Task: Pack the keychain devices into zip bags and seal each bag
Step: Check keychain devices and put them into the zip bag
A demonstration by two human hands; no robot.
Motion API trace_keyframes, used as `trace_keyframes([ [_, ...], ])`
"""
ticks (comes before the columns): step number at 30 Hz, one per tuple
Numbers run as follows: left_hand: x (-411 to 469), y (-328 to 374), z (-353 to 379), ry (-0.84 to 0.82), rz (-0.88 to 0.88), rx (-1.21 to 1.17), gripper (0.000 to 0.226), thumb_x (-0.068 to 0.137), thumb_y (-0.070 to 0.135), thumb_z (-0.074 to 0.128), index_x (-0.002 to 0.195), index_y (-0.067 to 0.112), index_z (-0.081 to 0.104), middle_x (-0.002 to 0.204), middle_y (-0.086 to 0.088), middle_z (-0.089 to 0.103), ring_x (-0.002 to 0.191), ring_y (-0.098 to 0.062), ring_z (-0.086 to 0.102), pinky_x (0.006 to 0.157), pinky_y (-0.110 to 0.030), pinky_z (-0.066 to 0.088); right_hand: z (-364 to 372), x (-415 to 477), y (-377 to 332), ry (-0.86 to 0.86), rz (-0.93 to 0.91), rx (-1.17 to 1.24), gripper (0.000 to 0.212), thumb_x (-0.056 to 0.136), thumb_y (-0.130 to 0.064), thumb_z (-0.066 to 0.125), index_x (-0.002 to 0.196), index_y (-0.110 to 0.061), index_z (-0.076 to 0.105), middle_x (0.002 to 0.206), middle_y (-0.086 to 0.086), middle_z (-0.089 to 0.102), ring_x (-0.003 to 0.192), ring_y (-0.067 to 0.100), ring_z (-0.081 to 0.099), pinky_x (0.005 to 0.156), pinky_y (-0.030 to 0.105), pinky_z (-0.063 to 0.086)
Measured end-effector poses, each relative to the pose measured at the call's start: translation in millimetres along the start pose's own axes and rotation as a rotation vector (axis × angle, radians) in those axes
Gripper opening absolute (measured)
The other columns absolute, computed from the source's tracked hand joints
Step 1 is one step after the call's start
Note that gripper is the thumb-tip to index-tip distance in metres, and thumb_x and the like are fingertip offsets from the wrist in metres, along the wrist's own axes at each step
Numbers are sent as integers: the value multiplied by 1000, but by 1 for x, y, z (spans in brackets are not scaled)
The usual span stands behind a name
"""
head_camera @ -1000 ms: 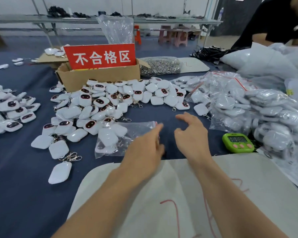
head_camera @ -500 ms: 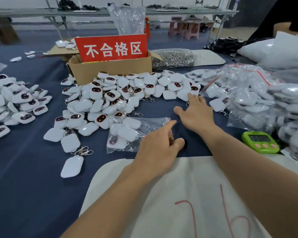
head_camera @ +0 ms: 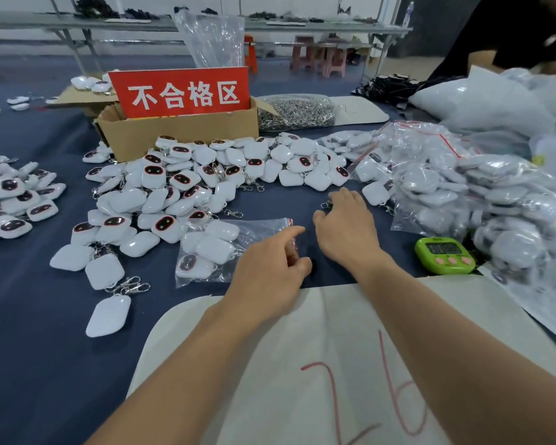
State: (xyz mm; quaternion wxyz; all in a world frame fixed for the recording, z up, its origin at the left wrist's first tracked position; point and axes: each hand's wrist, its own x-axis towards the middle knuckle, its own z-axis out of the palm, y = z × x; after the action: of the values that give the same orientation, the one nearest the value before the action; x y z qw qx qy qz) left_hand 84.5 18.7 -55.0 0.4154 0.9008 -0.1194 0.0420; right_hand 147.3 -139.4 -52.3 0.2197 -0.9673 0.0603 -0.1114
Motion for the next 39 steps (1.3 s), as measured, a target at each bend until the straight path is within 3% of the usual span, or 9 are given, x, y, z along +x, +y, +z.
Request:
trace_keyframes([
  [7,-2,4,-2,14,8,26,50,88,23,68,136,35,61,75,14,62,79,-7,59,84,-33,49,-17,-48,13,-41,-100,70,43,96,-4,51,138,-11,59,145,4,57,139,24,45,104,24,31],
  [10,-2,4,-2,13,2,28,50,88,22,68,135,35,62,75,14,62,76,-4,58,83,-33,49,-26,-63,13,0,-26,210,28,93,-8,57,106,-25,75,104,-12,70,98,15,63,75,23,41],
  [12,-1,2,-2,3,-1,32,50,88,22,68,135,35,61,75,14,63,74,-2,57,79,-29,48,-30,-65,13,6,38,254,13,92,-20,66,82,-27,72,79,-14,69,73,8,61,59,22,42],
  [17,-2,1,-2,-8,-6,37,51,88,23,68,135,39,60,78,19,63,73,2,56,72,-22,42,-32,-63,7,30,123,190,26,86,-27,75,78,-25,51,77,-9,61,71,11,54,53,26,33],
  [19,-1,1,-2,-10,-12,38,50,87,23,67,135,39,61,78,19,63,74,3,56,71,-20,41,-34,-61,8,25,137,246,17,89,-19,69,89,-26,54,84,-10,64,76,10,58,53,24,37],
  [22,-2,4,-2,14,-25,7,46,87,23,68,131,40,64,78,18,66,72,1,59,72,-21,44,-41,-62,6,6,102,482,27,92,-11,65,111,-30,66,105,-12,72,88,3,67,74,20,54],
  [28,-10,13,-8,141,12,-229,20,87,40,65,99,55,71,79,17,73,69,-4,67,70,-21,53,-42,-72,-15,-39,159,962,33,94,-5,55,107,-30,72,92,-15,79,80,6,74,67,20,55],
  [33,-13,20,-11,162,73,-336,37,83,33,70,93,69,68,70,12,74,58,-7,64,61,-17,51,-42,-80,-22,-53,151,1020,45,95,-6,62,130,-34,62,102,-16,79,91,4,75,72,17,57],
  [39,-10,15,-13,181,101,-463,31,84,16,78,96,44,77,80,6,78,76,-16,74,72,-24,57,-52,-80,-24,-285,379,1467,18,92,-18,68,106,-13,77,104,12,79,95,27,75,87,37,61],
])
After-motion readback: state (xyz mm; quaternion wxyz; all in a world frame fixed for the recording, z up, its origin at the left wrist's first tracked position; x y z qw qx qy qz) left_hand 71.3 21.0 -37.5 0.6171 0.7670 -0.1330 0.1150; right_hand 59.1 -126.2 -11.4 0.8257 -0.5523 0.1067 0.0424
